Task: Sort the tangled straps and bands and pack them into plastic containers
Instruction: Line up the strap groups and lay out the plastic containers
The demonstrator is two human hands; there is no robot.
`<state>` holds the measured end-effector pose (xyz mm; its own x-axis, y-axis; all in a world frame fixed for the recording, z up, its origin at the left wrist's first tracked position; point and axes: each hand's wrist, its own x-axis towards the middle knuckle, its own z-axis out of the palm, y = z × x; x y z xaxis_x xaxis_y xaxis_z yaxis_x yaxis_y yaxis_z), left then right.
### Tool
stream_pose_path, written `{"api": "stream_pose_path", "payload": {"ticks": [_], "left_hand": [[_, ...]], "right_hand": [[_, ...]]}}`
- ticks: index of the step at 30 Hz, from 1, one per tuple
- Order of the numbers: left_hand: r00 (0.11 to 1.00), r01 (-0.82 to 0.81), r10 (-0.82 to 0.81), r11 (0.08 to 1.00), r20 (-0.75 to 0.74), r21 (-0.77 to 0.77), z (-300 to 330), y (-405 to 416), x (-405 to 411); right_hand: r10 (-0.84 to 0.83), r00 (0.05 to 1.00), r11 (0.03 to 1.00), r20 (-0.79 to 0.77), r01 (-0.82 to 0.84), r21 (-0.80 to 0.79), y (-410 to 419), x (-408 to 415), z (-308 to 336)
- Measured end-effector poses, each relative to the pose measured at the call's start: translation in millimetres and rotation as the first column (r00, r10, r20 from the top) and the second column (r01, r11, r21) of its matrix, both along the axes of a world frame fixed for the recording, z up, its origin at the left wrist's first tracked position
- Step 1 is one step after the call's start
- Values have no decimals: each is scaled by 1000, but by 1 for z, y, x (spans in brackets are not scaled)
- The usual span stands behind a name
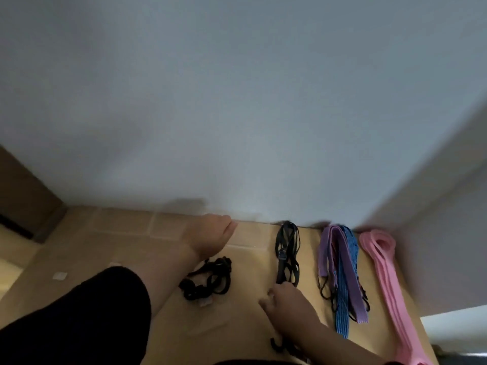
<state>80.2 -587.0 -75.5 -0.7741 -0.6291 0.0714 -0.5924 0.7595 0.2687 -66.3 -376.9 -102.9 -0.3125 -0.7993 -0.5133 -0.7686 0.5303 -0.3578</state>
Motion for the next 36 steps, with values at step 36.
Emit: {"api": "stream_pose_path", "payload": {"ticks": [36], "left_hand": [[982, 168, -133, 938, -133, 303, 25, 27, 58]], "right_hand": [[-129, 929, 893, 346, 260, -367, -54, 70, 11]]}}
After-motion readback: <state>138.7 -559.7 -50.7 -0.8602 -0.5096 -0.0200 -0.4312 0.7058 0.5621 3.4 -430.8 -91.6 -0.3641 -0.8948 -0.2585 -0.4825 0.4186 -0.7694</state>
